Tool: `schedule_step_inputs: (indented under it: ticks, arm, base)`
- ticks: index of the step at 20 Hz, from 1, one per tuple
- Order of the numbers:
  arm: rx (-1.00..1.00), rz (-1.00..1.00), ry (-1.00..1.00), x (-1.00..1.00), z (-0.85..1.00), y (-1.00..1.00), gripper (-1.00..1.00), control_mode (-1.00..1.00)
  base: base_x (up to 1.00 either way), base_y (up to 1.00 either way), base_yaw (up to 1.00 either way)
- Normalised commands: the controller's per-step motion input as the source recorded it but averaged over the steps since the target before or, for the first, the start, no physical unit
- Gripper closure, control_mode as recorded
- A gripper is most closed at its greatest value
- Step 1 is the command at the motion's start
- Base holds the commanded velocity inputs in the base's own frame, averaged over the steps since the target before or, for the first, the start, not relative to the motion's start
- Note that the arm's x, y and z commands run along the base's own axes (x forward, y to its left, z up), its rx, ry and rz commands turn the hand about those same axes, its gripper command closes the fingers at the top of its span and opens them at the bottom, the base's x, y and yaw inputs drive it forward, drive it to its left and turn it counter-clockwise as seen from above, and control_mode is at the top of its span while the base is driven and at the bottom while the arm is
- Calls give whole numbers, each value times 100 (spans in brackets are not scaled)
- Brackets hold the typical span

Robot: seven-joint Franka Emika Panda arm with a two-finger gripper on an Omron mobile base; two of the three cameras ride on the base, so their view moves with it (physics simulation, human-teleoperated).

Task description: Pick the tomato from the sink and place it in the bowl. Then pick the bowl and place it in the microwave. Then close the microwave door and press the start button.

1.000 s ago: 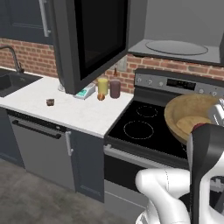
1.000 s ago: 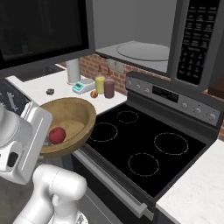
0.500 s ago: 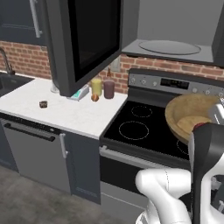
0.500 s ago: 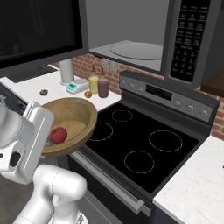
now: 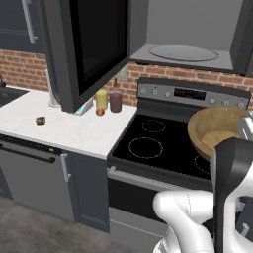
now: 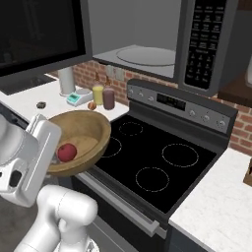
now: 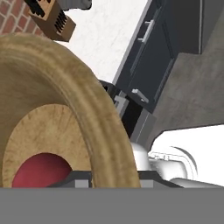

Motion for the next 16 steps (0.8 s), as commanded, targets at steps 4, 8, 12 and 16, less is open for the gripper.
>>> schedule_step_inputs:
  ticks: [4,8,12,16]
  arm:
    - [0,2,-4,30,17,0,100,-100]
    - [0,8,-14,29,41,0,100,-100]
    - [0,4,-9,53,43,0,100,-100]
    - [0,0,-19,42,58,0,100,-100]
  base:
    - [0,0,0]
    - [0,0,0]
    - [0,0,0]
    - [0,0,0]
